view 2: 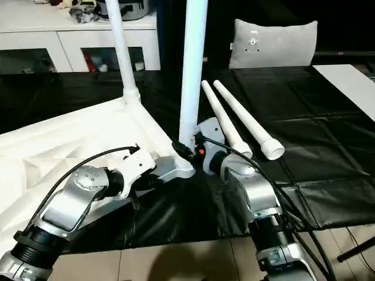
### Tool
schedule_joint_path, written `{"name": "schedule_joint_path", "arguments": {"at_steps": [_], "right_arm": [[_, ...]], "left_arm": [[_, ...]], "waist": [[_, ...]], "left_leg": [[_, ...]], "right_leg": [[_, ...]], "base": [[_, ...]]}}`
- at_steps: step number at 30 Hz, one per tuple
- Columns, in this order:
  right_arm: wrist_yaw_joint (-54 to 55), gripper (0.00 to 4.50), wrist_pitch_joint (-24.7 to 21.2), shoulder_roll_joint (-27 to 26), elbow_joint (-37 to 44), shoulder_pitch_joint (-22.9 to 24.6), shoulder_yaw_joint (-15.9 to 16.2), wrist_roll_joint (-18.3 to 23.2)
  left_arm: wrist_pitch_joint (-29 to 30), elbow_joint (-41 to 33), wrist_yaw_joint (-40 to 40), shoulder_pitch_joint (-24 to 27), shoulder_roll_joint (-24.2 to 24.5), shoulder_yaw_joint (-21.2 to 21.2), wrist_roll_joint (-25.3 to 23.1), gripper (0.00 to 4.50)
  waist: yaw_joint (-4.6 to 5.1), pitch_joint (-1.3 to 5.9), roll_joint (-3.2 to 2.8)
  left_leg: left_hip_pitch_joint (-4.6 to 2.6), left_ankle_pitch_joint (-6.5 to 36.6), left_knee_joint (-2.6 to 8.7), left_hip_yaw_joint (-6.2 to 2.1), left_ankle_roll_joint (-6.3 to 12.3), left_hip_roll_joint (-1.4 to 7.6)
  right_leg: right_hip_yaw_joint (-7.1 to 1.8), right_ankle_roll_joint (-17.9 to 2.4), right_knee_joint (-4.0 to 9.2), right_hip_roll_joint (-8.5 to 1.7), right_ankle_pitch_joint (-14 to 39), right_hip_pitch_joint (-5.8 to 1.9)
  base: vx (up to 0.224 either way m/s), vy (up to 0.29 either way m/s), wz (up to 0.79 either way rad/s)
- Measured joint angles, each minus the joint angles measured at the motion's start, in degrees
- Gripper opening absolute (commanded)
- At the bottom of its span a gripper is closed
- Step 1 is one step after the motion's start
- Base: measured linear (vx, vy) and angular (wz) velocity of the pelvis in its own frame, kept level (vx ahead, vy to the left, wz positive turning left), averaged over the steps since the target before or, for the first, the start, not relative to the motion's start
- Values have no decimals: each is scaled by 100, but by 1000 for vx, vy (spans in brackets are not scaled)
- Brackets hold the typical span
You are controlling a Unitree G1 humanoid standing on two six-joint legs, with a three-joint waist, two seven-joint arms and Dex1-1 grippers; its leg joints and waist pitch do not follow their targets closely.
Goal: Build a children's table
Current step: Rotate leg to tighten
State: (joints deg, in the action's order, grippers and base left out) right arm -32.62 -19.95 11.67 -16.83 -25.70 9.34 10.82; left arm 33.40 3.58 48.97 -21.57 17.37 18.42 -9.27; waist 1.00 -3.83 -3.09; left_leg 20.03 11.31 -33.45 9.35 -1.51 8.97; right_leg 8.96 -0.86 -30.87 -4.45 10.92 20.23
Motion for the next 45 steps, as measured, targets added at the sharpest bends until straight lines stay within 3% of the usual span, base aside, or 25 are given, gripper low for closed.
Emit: {"name": "schedule_joint_path", "arguments": {"at_steps": [2,4,7,9,10,11,12,13,14,16,18,27,33,40,45], "right_arm": [[-20,189,73,-25,-109,-93,1,-7],[-21,245,170,-49,-250,-152,3,-15],[13,278,246,-79,-479,-161,-4,-67],[-5,287,250,-80,-520,-174,2,-68],[-24,296,255,-66,-534,-172,0,-69],[-35,315,255,-52,-568,-173,3,-69],[-38,324,258,-42,-599,-172,6,-75],[-35,324,257,-33,-660,-157,9,-98],[-37,342,255,-14,-724,-125,8,-139],[-58,359,283,2,-752,-95,5,-153],[-128,365,291,25,-724,-86,5,-160],[-494,443,450,303,-391,286,-22,-106],[-826,447,456,658,-136,836,-20,-44],[-1171,447,740,1010,370,913,-113,8],[-1636,447,739,1323,504,850,-213,133]], "left_arm": [[-13,27,-36,-1,17,-17,65,0],[-61,111,-54,-42,16,-53,88,0],[-80,160,-54,-87,0,-118,175,0],[-88,166,-53,-96,-6,-126,231,0],[-95,176,-54,-101,-5,-128,241,0],[-104,184,-54,-103,-10,-129,245,0],[-132,186,-56,-103,-21,-129,266,0],[-172,187,-39,-122,-32,-126,294,0],[-220,194,-26,-130,-31,-113,315,0],[-290,207,-7,-165,-17,-112,384,0],[-350,302,24,-213,30,-109,423,0],[-630,582,149,-385,168,-116,532,0],[-1009,1082,210,-641,323,-175,612,0],[-1578,1554,701,-800,621,-168,708,0],[-2292,1916,1329,-918,923,-22,730,0]], "waist": [[13,-10,-9],[23,-30,-19],[8,-97,-40],[-75,-114,-12],[-130,-94,54],[-182,-95,86],[-276,-91,78],[-374,-86,56],[-420,-76,34],[-437,-67,35],[-432,-62,47],[-531,-60,43],[-573,-60,42],[-618,-60,42],[-675,-60,42]], "left_leg": [[-5,7,8,0,-12,-2],[-6,10,10,-12,-15,-2],[8,10,37,-45,-17,1],[9,10,92,8,-17,-15],[-40,20,100,59,-35,-52],[-42,88,94,48,-100,-86],[-14,127,64,33,-72,-92],[59,119,69,-14,-53,-93],[86,49,73,-44,-49,-74],[93,-134,42,-17,-41,-20],[85,-103,22,17,-33,-22],[97,-85,51,23,-57,1],[119,-86,47,34,-57,13],[124,-87,29,36,-56,19],[124,-87,20,37,-55,20]], "right_leg": [[0,-1,0,0,0,0],[19,-1,2,-1,2,0],[73,-28,4,-5,32,-31],[-36,-43,-153,-2,191,6],[-144,-49,-236,-9,210,106],[-181,-50,-249,-13,207,154],[-177,-50,-242,-19,207,143],[-144,-50,-241,-13,205,162],[-125,-56,-224,24,196,165],[-154,-142,-217,73,6,181],[-195,-148,-216,75,-51,180],[-197,-180,-219,100,-84,195],[-197,-184,-221,110,-89,227],[-196,-175,-224,110,-92,228],[-197,-177,-226,110,-96,222]], "base": [[0,0,0],[0,0,0],[0,0,0],[0,0,0],[15,-61,8],[15,-61,8],[100,-47,-10],[80,-20,-24],[80,-20,-24],[26,-3,-2],[0,0,0],[0,0,0],[0,0,0],[0,0,0],[0,0,0]]}}
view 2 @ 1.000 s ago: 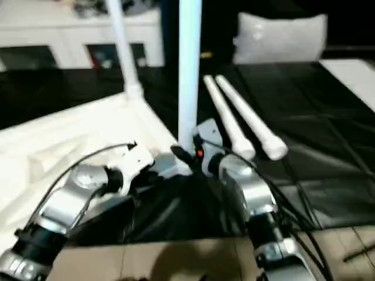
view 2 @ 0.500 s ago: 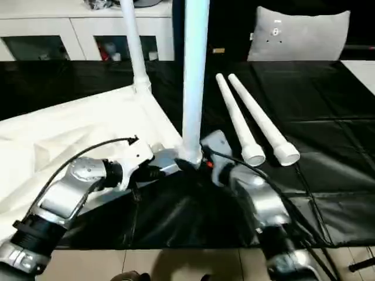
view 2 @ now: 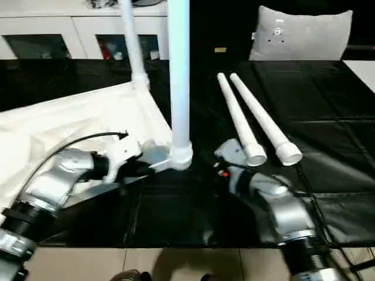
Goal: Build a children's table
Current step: Rotate leg to tighten
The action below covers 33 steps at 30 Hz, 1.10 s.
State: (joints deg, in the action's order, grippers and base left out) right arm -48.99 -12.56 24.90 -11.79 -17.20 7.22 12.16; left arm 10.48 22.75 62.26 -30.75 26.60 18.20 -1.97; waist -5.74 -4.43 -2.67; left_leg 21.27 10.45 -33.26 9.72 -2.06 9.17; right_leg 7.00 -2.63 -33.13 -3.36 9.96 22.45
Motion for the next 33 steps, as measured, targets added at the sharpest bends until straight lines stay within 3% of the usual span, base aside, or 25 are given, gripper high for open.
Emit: {"name": "schedule_joint_path", "arguments": {"at_steps": [7,13,19,27,29,33], "right_arm": [[-745,447,395,257,36,-124,367,-85],[-1228,447,450,274,-18,-334,528,-89],[-1426,379,390,251,-232,-357,592,-51],[-1651,326,188,242,-297,-406,607,82],[-1675,291,161,241,-324,-438,608,85],[-1703,277,115,233,-344,-437,598,122]], "left_arm": [[-811,331,750,-137,74,235,5,0],[-1193,495,1021,-260,-16,465,-2,0],[-1310,520,1143,-271,-27,524,-11,0],[-1412,634,1208,-312,-34,528,-9,0],[-1413,642,1208,-316,-35,529,-9,0],[-1413,697,1237,-338,-48,525,4,0]], "waist": [[-161,1,1],[-256,2,3],[-257,3,5],[-265,4,7],[-265,5,8],[-268,6,7]], "left_leg": [[0,10,-41,2,15,7],[-7,12,-64,8,18,13],[-17,12,-72,15,18,18],[-17,12,-72,17,19,21],[-17,11,-72,17,18,23],[-18,11,-73,19,18,23]], "right_leg": [[2,0,-5,-3,-8,-19],[1,14,-6,-5,-21,-35],[1,23,-7,-5,-19,-48],[2,22,-11,-5,-20,-48],[2,22,-12,-5,-20,-47],[2,22,-13,-5,-20,-47]], "base": [[0,0,0],[0,0,0],[0,0,0],[0,0,0],[0,0,0],[0,0,0]]}}
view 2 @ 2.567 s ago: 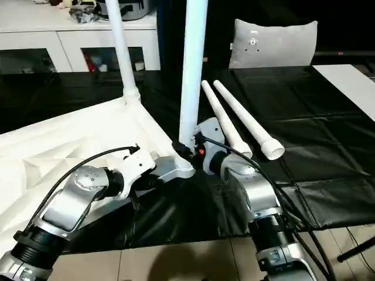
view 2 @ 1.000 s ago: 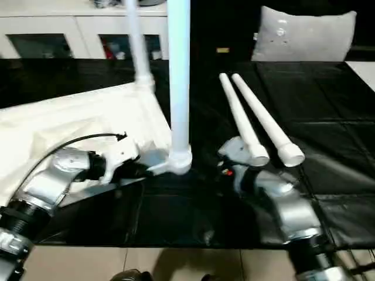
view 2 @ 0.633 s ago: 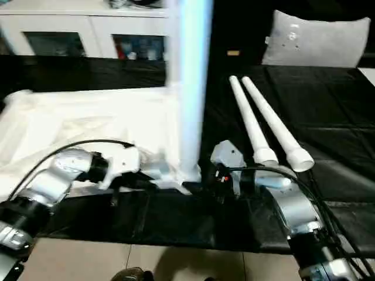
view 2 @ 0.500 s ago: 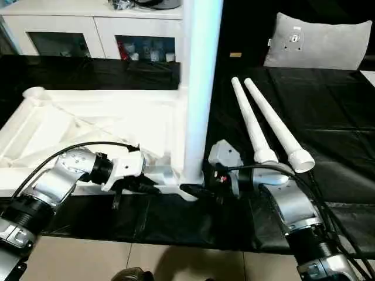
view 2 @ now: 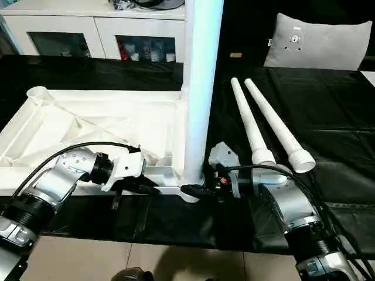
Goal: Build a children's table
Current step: Rotate leg to tighten
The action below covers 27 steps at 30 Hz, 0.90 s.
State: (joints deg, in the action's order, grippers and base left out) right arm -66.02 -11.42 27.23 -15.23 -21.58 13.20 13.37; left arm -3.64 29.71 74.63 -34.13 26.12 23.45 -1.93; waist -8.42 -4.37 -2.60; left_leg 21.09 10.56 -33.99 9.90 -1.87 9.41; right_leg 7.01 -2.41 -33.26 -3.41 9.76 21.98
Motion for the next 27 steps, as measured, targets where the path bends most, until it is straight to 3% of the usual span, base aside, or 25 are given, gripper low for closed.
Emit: {"name": "schedule_joint_path", "arguments": {"at_steps": [6,11,15,19,22,27], "right_arm": [[110,272,-257,-124,66,107,-130,59],[962,270,-485,-593,-2,130,-236,-61],[2508,270,-582,-1354,-566,-175,-610,-383],[3574,270,-608,-1848,-1053,-487,-863,-465],[4045,270,-606,-2074,-1370,-716,-989,-462],[4124,270,-571,-2186,-1535,-856,-1044,-592]], "left_arm": [[237,1,-9,23,-59,-68,79,0],[998,-281,-602,201,-222,-274,27,0],[2124,-714,-1833,339,-789,-490,-264,0],[2963,-1130,-2738,545,-1336,-641,-315,0],[3271,-1268,-3220,582,-1596,-696,-444,0],[3318,-1372,-3368,593,-1596,-637,-577,0]], "waist": [[-6,24,7],[57,57,38],[305,57,39],[488,52,46],[527,51,46],[551,52,46]], "left_leg": [[-2,0,-2,2,0,2],[-26,-4,-19,5,-9,8],[-70,-7,-30,6,-15,12],[-98,-6,-36,6,-13,17],[-97,-6,-37,2,-13,17],[-94,-6,-32,1,-13,22]], "right_leg": [[0,-2,-3,0,-1,0],[0,-1,-21,0,-1,-11],[19,2,12,-7,1,-53],[36,4,35,-9,2,-84],[45,4,35,-9,2,-84],[45,4,30,-7,1,-81]], "base": [[0,0,0],[0,0,0],[0,0,0],[0,0,0],[0,0,0],[0,0,0]]}}
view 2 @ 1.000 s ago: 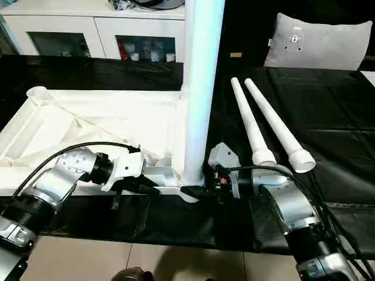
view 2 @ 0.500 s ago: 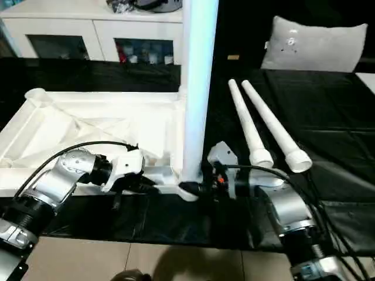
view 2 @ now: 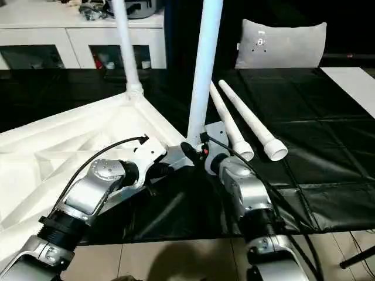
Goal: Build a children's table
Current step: Rotate leg to tighten
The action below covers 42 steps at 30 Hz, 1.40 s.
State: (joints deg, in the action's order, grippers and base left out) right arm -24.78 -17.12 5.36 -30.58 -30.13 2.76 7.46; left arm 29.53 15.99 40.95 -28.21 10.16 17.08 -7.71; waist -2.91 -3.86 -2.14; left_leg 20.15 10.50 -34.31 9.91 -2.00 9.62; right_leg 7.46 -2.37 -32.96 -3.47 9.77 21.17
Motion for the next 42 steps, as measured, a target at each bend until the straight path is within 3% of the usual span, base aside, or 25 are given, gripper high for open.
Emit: {"name": "schedule_joint_path", "arguments": {"at_steps": [1,4,7,11,13,17,21,26,33,34,42], "right_arm": [[0,270,25,-23,-4,0,-5,-24],[35,340,164,-69,-102,-31,-4,-32],[38,359,369,-72,-211,27,12,-38],[-448,399,544,209,53,244,62,-28],[-835,425,610,478,323,474,98,-4],[-1478,442,817,922,577,770,131,121],[-2171,442,1041,1357,825,823,132,270],[-2992,442,1282,1912,1055,888,231,314],[-4008,442,1541,2240,1194,889,725,283],[-4135,415,1542,2250,1192,885,792,277],[-4429,358,1537,2228,1004,744,957,198]], "left_arm": [[-2,-27,0,0,37,24,1,0],[-9,-72,-7,-1,116,55,2,0],[-108,-88,22,-7,215,61,25,0],[-321,12,226,-82,326,62,87,0],[-521,131,418,-127,447,63,141,0],[-874,336,737,-188,691,51,234,0],[-1271,566,1210,-225,861,82,357,0],[-1963,833,2153,-304,1264,283,479,0],[-2622,1092,3008,-496,1434,577,488,0],[-2703,1175,3103,-548,1433,609,509,0],[-3002,1262,3275,-571,1437,683,514,0]], "waist": [[0,0,0],[-4,1,0],[-54,0,-3],[-114,0,-5],[-193,-1,-11],[-232,-6,-19],[-251,-2,-36],[-352,12,-68],[-421,22,-88],[-428,22,-87],[-443,23,-86]], "left_leg": [[0,1,2,-1,0,0],[2,6,11,-1,-5,1],[37,7,17,-1,-7,2],[98,6,17,-1,-8,4],[104,7,17,0,-6,4],[104,8,15,2,-5,4],[100,7,13,2,-6,4],[91,6,10,2,-5,6],[96,11,-6,4,2,5],[95,10,-6,5,2,6],[94,10,-7,7,2,8]], "right_leg": [[-1,0,-4,0,0,1],[-2,-3,-10,3,-2,10],[-3,-11,-19,4,-12,44],[-5,-44,-20,6,-54,98],[-5,-43,-18,6,-53,104],[-7,-41,-16,6,-53,104],[-7,-18,-16,6,-43,101],[-7,-11,-17,6,-41,93],[-12,-10,-16,5,-41,84],[-11,-10,-17,5,-41,84],[-11,-10,-19,5,-41,86]], "base": [[0,0,0],[0,0,0],[0,0,0],[0,0,0],[0,0,0],[0,0,0],[0,0,0],[0,0,0],[0,0,0],[0,0,0],[0,0,0]]}}
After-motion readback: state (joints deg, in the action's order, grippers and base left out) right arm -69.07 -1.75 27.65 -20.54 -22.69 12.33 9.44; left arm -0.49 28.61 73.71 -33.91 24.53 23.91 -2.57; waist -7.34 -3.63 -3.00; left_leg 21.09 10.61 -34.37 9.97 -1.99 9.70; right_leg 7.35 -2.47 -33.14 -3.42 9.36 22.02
